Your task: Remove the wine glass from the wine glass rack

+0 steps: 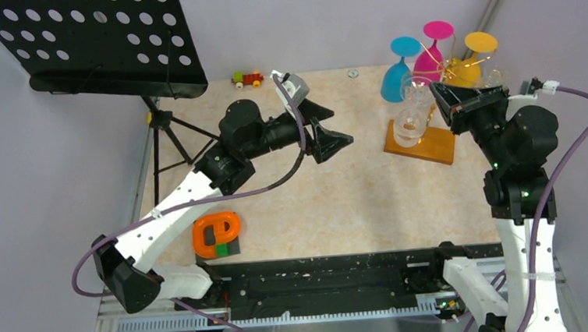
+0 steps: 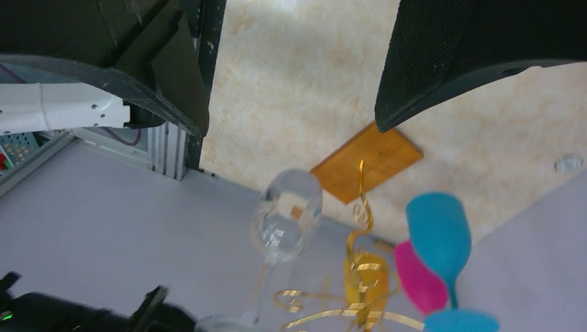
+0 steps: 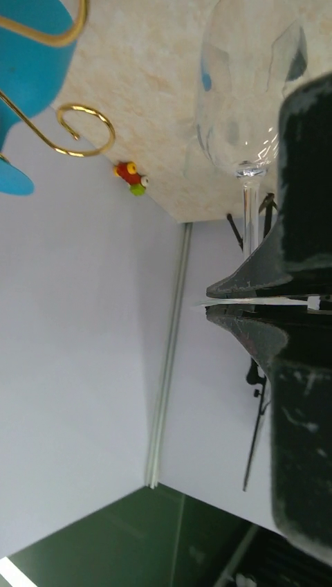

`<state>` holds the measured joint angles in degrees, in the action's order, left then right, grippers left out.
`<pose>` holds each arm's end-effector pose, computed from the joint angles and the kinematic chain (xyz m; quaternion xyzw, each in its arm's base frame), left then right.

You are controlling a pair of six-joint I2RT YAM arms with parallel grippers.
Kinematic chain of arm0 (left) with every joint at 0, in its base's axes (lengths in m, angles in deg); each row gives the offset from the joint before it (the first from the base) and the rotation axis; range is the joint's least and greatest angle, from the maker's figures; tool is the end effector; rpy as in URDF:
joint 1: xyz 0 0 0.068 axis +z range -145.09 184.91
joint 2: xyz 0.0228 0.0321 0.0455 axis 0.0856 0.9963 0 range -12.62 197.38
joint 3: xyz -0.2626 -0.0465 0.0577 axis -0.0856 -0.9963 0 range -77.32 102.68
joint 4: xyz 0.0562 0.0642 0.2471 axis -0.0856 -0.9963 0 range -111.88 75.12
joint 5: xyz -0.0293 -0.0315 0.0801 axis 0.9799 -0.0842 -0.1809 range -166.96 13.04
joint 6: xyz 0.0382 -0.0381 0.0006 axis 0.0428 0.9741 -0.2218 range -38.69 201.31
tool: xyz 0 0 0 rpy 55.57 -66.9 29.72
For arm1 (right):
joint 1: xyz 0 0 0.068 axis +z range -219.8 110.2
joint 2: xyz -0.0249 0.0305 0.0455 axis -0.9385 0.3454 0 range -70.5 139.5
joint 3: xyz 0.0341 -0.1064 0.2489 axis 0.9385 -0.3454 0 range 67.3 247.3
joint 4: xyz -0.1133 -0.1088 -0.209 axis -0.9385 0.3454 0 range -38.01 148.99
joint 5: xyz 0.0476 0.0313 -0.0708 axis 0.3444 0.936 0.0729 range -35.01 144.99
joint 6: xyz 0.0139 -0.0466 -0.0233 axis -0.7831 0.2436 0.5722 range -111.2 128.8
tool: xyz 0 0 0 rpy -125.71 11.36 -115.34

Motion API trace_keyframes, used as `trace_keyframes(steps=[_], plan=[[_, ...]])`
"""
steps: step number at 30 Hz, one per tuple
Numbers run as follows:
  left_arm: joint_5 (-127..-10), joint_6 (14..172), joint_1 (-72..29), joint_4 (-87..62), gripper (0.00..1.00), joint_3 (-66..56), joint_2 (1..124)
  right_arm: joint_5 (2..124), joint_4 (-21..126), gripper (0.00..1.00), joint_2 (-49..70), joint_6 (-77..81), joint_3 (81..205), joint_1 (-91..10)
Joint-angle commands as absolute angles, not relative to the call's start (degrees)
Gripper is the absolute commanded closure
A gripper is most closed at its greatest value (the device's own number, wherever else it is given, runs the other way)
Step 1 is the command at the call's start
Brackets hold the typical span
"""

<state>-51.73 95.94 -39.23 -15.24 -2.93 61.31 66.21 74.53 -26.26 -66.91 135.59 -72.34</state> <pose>0.2030 -0.2181 0.4293 0.3251 0.6273 -0.4734 0.5260 0.1392 0.0008 0.4552 0.3839 0.5829 0.4796 0.5318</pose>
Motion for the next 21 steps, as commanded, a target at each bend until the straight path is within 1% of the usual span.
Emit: trace_keyframes(steps=[1,4,7,10,13,17,21], plan=[[-41.87,87.14,-41.26,5.13,0.07,-3.16,63.49,75.66,68.98,1.0,-28.43,-71.11,135.05,-72.7],[-38.76,82.7,-42.62,11.68,0.07,-3.1,66.8,80.85,67.09,1.0,-28.09,-71.71,134.44,-72.7],[-38.95,79.24,-43.96,14.43,0.07,-1.36,70.43,85.0,63.37,1.0,-28.29,-74.38,132.4,-72.7],[-39.08,79.2,-44.63,16.5,0.07,1.0,74.11,87.9,60.39,1.0,-28.26,-75.83,131.46,-72.7],[-39.17,79.9,-45.07,17.79,0.11,3.45,76.9,89.98,58.86,1.0,-28.23,-76.77,130.97,-72.61],[-38.61,81.99,-45.45,16.95,0.22,7.89,80.15,91.14,57.67,1.0,-28.48,-77.49,130.11,-72.61],[-39.95,87.28,-45.83,18.45,0.35,8.62,81.25,91.7,56.85,1.0,-28.49,-77.58,129.02,-72.61]])
